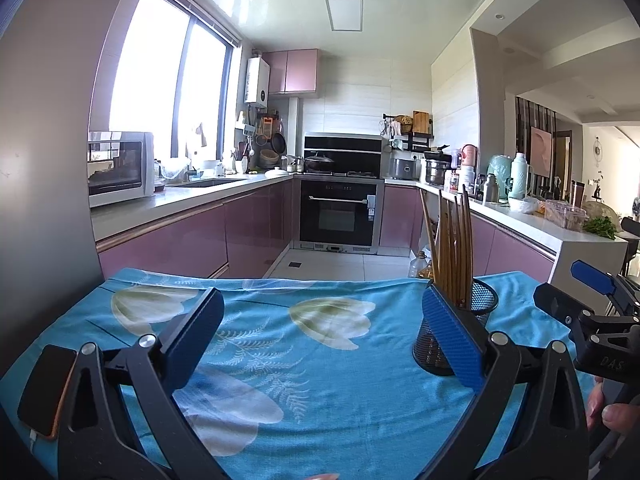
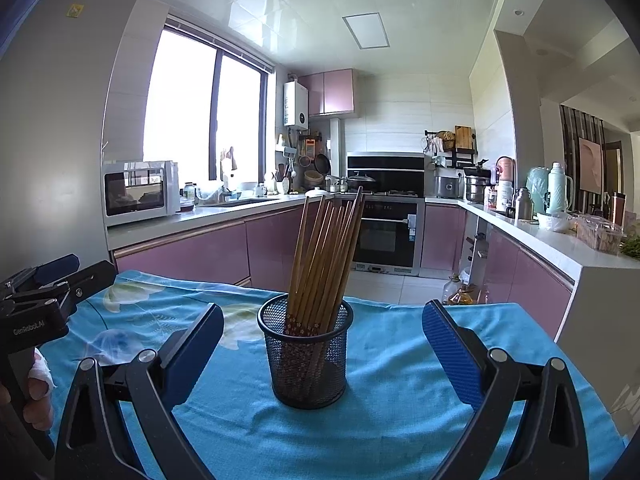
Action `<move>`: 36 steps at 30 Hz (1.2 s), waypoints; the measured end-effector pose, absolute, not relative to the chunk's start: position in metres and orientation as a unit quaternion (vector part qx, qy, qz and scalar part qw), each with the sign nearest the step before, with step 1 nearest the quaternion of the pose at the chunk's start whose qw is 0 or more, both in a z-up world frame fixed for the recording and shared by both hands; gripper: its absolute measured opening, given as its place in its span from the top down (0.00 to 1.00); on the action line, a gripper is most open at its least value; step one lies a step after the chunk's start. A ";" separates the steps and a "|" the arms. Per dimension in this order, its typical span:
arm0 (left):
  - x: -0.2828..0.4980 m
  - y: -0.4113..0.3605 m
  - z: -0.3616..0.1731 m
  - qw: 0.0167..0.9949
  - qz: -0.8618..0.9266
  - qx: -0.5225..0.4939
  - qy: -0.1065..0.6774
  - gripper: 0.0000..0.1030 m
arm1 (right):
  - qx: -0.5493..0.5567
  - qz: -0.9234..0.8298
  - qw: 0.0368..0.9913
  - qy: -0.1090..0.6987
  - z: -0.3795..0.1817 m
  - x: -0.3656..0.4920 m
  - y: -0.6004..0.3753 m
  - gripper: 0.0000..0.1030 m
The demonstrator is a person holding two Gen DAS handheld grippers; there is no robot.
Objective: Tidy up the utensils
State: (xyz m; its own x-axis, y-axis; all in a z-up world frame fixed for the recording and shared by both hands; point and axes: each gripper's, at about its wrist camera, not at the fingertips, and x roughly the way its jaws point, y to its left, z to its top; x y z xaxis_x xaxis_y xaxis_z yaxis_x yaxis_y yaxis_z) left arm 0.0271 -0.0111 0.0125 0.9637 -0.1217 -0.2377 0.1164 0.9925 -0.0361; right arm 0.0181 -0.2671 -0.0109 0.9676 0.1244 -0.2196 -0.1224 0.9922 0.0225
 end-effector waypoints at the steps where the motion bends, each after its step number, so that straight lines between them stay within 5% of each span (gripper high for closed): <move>1: 0.027 -0.011 0.012 0.991 -0.060 -0.011 0.121 0.05 | 0.005 0.062 0.992 0.111 -0.011 0.018 -0.267 0.07; 36: 0.025 -0.012 0.012 0.991 -0.061 -0.011 0.121 0.05 | 0.004 0.062 0.992 0.113 -0.007 0.018 -0.268 0.07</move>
